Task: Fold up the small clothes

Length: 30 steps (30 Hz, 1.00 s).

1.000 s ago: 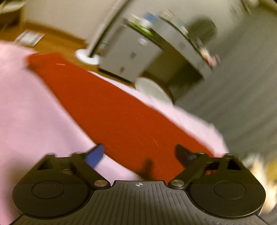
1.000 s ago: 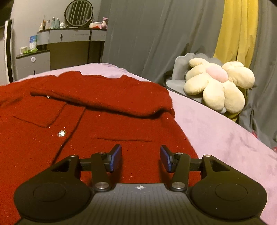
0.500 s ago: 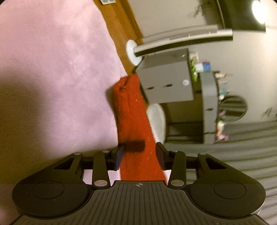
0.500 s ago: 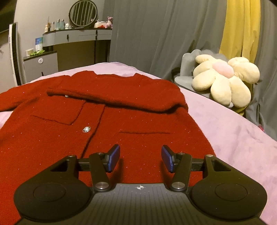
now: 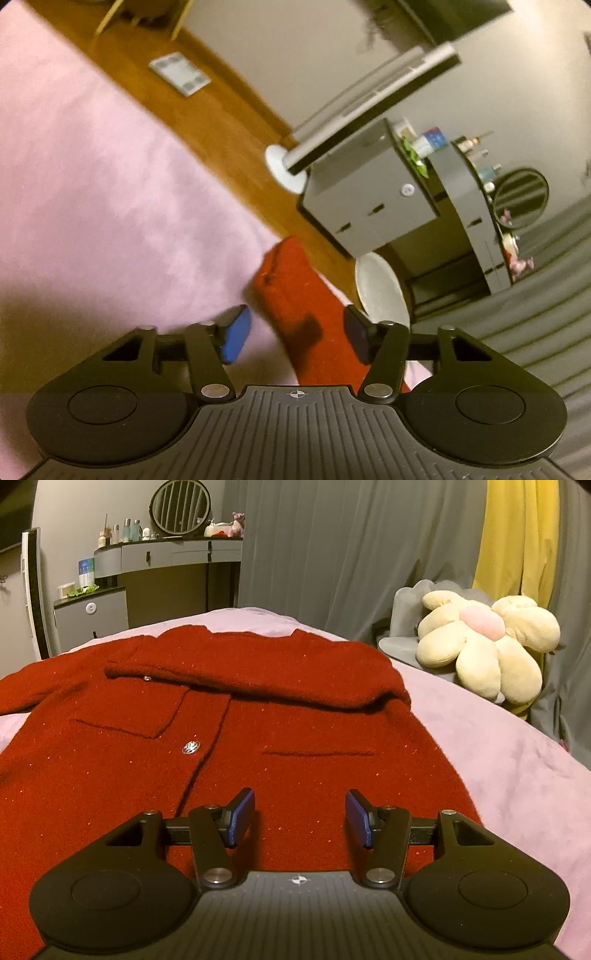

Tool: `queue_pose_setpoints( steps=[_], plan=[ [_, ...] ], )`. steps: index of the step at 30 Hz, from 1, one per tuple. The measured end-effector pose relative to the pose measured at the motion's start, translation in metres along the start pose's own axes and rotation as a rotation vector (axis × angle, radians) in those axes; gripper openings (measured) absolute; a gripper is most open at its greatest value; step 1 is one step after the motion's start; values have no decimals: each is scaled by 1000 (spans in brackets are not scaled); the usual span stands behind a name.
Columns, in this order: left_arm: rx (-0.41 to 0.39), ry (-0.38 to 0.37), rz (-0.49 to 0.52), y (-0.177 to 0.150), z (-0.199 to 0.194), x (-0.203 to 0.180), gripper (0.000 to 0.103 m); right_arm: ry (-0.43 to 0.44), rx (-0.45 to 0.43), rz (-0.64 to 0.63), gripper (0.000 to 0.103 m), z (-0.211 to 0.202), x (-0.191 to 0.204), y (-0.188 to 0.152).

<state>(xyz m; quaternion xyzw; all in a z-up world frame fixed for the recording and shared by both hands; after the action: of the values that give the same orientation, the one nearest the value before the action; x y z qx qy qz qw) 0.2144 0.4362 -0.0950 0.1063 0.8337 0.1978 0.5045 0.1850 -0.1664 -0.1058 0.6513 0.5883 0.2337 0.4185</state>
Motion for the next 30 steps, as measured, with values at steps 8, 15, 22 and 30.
queue_pose_setpoints(
  steps=[8,15,22,30],
  plan=[
    [32,-38,63,-6,11,-3,48,8,13,8,54,5,0,-4],
    [34,-57,43,-5,21,-14,11,2,-2,2,54,4,-2,-2],
    [137,-339,341,-78,6,-155,10,2,8,30,54,9,-4,-3],
    [417,-579,724,-310,14,-288,10,0,-6,79,53,8,-16,2]
  ],
)
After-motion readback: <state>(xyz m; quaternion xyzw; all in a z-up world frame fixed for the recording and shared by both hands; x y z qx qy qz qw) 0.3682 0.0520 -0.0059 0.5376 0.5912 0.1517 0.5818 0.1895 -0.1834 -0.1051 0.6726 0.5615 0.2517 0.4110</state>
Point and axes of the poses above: each gripper's, at about its wrist camera, not at the fingertips, and z roughly the way its jaws point, x to its left, y to its top, the point moved 10 cm from there along z, roughly the way its jaws point, and after that the axes turned 11 degrees about -y, right-handed, at the moved point
